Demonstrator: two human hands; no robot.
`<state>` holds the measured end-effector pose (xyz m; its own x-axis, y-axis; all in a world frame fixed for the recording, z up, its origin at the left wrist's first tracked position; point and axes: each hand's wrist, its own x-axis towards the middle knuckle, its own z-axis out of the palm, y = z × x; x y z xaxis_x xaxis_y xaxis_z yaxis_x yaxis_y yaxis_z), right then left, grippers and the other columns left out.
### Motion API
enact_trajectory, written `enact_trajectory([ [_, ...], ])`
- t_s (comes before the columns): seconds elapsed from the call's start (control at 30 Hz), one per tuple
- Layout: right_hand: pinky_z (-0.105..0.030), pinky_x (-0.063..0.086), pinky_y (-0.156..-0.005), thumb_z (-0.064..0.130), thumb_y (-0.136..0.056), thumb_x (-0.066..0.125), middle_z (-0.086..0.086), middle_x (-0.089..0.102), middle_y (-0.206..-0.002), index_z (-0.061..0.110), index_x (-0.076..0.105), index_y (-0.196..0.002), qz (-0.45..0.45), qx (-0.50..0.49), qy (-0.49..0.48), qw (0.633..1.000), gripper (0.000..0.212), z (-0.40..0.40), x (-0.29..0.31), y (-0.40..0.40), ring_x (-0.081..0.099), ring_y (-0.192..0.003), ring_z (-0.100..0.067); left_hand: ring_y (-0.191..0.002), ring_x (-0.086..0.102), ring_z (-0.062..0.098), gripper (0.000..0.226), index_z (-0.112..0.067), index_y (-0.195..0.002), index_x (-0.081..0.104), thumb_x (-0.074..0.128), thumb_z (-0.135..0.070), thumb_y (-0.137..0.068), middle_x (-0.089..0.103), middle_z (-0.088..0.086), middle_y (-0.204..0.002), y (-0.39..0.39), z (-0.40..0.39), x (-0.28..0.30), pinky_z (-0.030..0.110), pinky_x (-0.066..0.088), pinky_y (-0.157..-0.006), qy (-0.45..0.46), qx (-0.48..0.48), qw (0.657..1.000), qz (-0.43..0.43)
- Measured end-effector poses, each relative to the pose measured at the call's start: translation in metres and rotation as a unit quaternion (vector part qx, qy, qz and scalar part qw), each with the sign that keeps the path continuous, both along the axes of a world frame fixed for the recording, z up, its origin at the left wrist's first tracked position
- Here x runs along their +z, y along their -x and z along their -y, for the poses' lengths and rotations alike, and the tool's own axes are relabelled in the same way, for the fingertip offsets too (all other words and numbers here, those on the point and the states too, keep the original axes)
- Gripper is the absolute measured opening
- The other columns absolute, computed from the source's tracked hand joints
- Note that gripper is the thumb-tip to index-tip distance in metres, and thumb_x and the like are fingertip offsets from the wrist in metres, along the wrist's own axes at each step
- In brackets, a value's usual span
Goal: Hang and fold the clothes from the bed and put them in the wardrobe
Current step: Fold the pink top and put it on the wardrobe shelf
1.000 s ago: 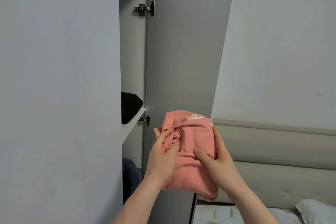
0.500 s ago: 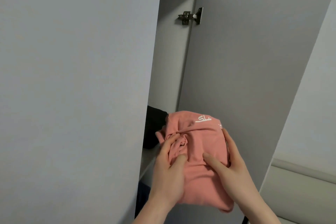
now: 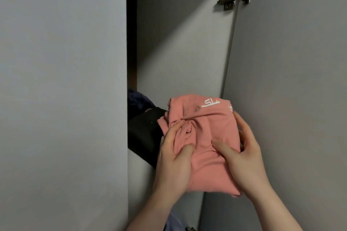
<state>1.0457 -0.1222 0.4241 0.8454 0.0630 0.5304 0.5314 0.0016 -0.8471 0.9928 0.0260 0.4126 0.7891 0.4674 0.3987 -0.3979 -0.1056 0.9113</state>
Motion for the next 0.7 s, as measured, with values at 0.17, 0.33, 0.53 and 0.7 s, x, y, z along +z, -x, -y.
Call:
enact_trajectory([
  [0.17, -0.028, 0.055, -0.096, 0.005, -0.082, 0.08, 0.019, 0.066, -0.13, 0.041, 0.053, -0.141, 0.01, 0.052, 0.005, 0.999, 0.075, -0.019, 0.018, -0.043, 0.064, -0.114, 0.003, -0.12, 0.051, -0.005, 0.057, -0.059, -0.121, 0.058, 0.063, -0.013, -0.088, 0.048, -0.027, -0.129, -0.021, -0.006, 0.013, 0.021, 0.038, -0.103, 0.014, 0.076, 0.997, -0.006],
  [0.33, -0.017, 0.057, -0.077, 0.006, -0.082, 0.08, 0.013, 0.07, -0.117, 0.044, 0.054, -0.141, -0.004, 0.094, 0.006, 0.996, 0.075, -0.041, 0.034, -0.074, 0.071, -0.099, 0.001, -0.119, 0.049, -0.007, 0.058, -0.057, -0.119, 0.056, 0.061, -0.008, -0.09, 0.048, -0.026, -0.133, -0.03, -0.01, 0.019, 0.02, 0.037, -0.105, 0.035, 0.135, 0.99, 0.01],
  [0.53, -0.01, 0.054, -0.069, 0.01, -0.082, 0.08, 0.011, 0.068, -0.121, 0.048, 0.054, -0.139, -0.009, 0.142, 0.007, 0.99, 0.073, -0.06, 0.054, -0.095, 0.07, -0.096, 0.003, -0.123, 0.054, 0.002, 0.053, -0.049, -0.129, 0.059, 0.061, -0.011, -0.093, 0.055, -0.019, -0.137, -0.024, -0.018, 0.026, 0.031, 0.044, -0.108, 0.056, 0.172, 0.983, 0.035],
  [0.7, -0.019, 0.055, -0.075, 0.013, -0.082, 0.08, 0.007, 0.068, -0.123, 0.047, 0.053, -0.14, -0.028, 0.208, 0.038, 0.977, 0.073, -0.083, 0.055, -0.1, 0.071, -0.098, -0.002, -0.124, 0.054, 0.007, 0.053, -0.042, -0.14, 0.051, 0.056, -0.013, -0.096, 0.052, -0.016, -0.141, -0.015, -0.023, 0.017, 0.036, 0.046, -0.109, 0.036, 0.222, 0.974, 0.031],
])
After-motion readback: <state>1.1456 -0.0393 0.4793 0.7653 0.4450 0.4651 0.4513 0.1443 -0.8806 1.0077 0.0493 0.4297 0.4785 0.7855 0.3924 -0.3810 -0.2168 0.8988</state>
